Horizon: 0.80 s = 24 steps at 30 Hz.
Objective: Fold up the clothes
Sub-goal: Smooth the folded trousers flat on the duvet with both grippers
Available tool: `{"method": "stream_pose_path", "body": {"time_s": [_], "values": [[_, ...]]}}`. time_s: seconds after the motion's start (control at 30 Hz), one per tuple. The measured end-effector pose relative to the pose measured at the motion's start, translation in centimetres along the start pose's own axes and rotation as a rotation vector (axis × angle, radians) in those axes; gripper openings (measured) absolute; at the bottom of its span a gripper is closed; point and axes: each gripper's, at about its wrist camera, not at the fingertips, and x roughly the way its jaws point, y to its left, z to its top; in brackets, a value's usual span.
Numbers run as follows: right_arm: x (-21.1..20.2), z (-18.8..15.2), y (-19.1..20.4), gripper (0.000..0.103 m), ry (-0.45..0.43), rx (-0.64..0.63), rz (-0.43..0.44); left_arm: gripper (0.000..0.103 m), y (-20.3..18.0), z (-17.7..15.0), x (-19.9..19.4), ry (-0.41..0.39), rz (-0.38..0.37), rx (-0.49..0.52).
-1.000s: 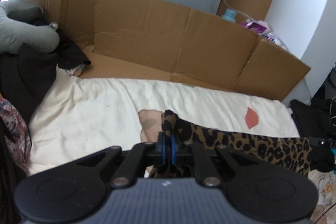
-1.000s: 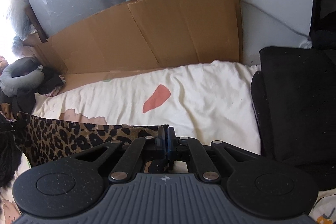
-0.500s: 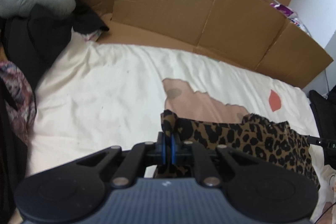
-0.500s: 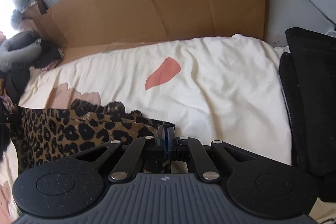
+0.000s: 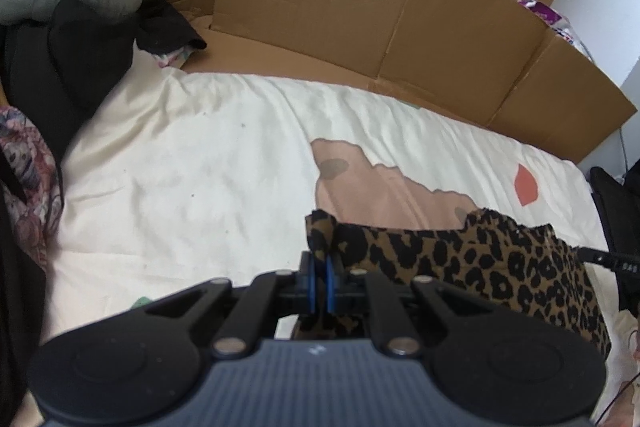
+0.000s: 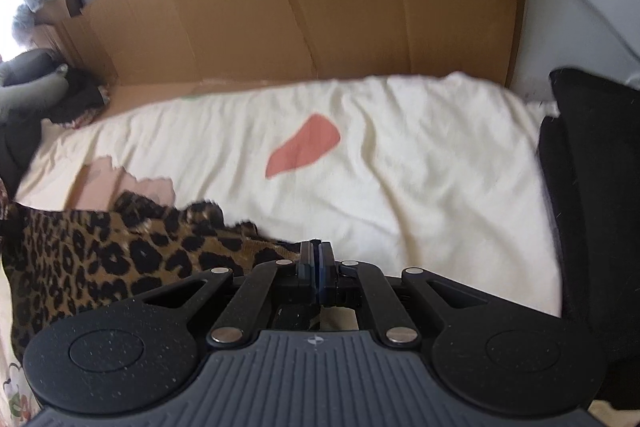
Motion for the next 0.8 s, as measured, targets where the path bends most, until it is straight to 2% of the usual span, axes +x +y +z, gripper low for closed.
{"method": "stream_pose_path", "body": {"time_s": [0.13, 0.43, 0.53, 0.57, 0.63, 0.67, 0.77, 0.8], "values": [[0.7, -0.2, -0.2, 0.000, 0.038, 0.006, 0.025, 0.006, 0.0, -0.2, 0.3, 0.010, 0.001, -0.004], [-0.8, -0.4, -1.4, 0.005, 0.061, 0.046, 0.059, 0.006, 0.2, -0.2, 0.3, 0.016, -0.001, -0.007], [-0.3, -0.9, -1.2, 0.015, 0.090, 0.052, 0.082, 0.006, 0.2, -0.2, 0.3, 0.019, -0.001, -0.006], [-0.2, -0.9, -1.0, 0.021, 0.094, 0.051, 0.090, 0.006, 0.1, -0.3, 0.3, 0.020, 0.000, -0.005], [-0.1, -0.9, -0.6, 0.021, 0.098, 0.042, 0.108, 0.006, 0.1, -0.3, 0.3, 0.021, 0.000, -0.005], [0.0, -0.9, -0.4, 0.021, 0.097, 0.033, 0.113, 0.006, 0.1, -0.3, 0.4, 0.021, 0.001, -0.005], [0.1, -0.7, -0.3, 0.001, 0.086, 0.010, 0.103, 0.006, 0.2, -0.3, 0.4, 0.024, 0.001, -0.004], [0.1, -0.7, -0.3, 0.001, 0.083, 0.008, 0.098, 0.006, 0.2, -0.3, 0.4, 0.024, 0.001, -0.004]]}}
